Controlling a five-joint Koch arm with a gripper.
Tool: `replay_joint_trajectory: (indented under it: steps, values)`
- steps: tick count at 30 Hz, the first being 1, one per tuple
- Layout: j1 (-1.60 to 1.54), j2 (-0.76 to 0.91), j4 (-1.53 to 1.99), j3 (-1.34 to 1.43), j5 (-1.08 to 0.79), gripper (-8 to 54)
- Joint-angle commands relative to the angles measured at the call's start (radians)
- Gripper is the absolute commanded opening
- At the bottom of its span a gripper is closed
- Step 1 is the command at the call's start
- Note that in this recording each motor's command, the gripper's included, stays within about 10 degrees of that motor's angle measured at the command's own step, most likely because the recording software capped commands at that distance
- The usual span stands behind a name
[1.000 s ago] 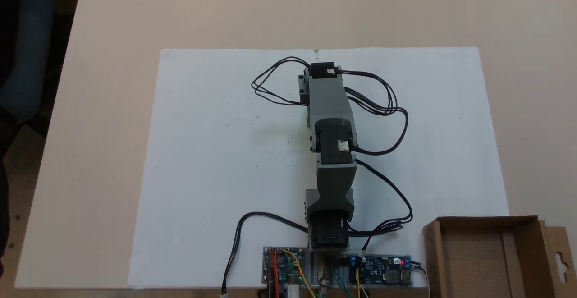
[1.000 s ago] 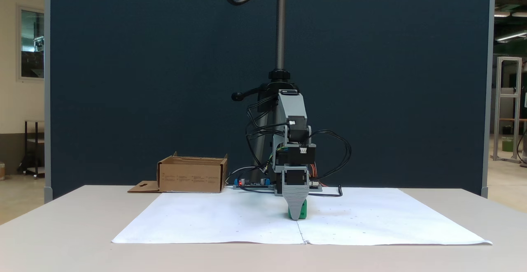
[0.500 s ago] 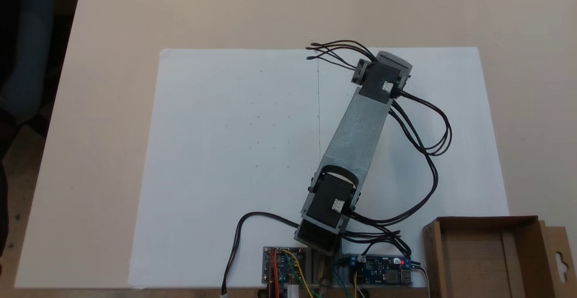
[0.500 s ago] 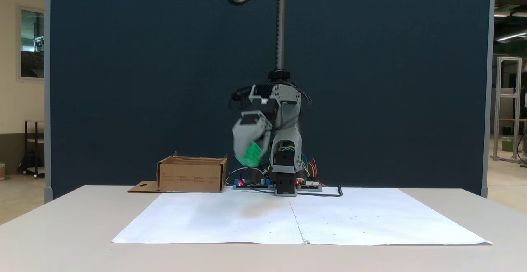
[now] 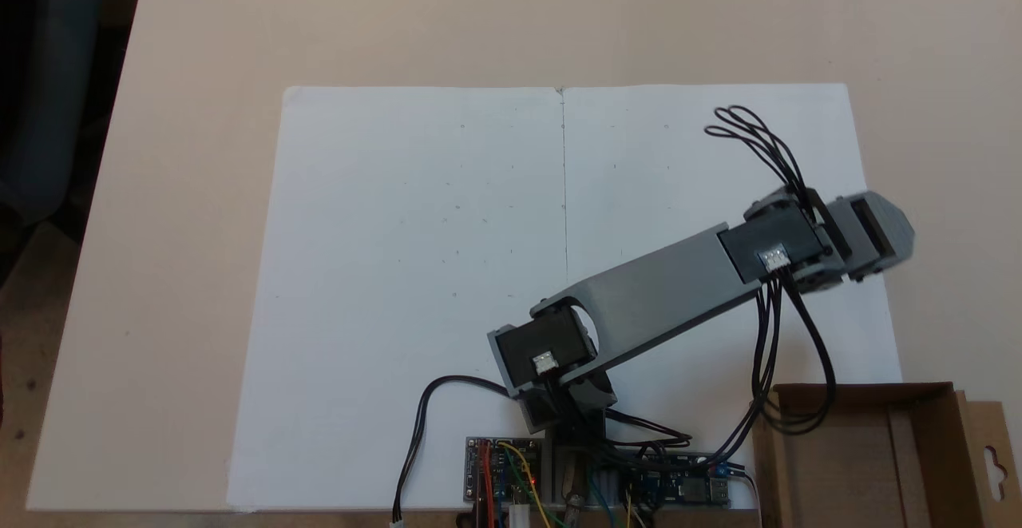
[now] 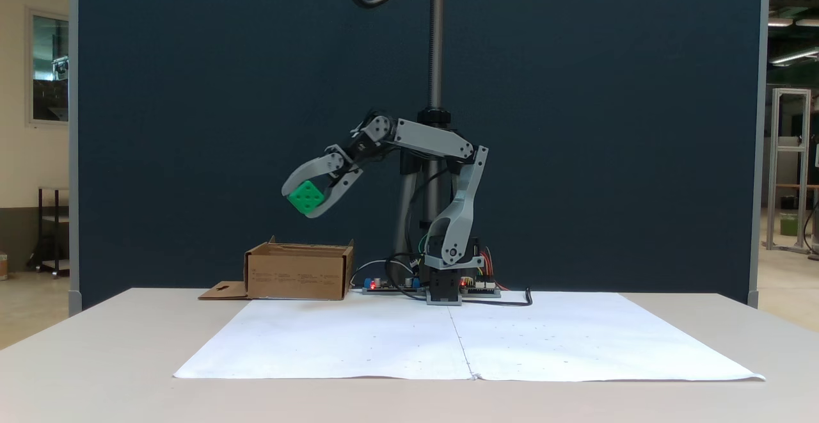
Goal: Grasp a green dice and put it in the bin.
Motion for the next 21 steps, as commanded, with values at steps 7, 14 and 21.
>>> replay_joint_trajectory:
  steps: [7,14,21]
  values:
    - [0.304,0.000,-0.046,-0.015,-0.202,11.8]
    - [0.494,-0.161,-0.092,-0.017,-0.316,11.8]
    - [0.600,-0.296,-0.153,-0.017,-0.402,11.8]
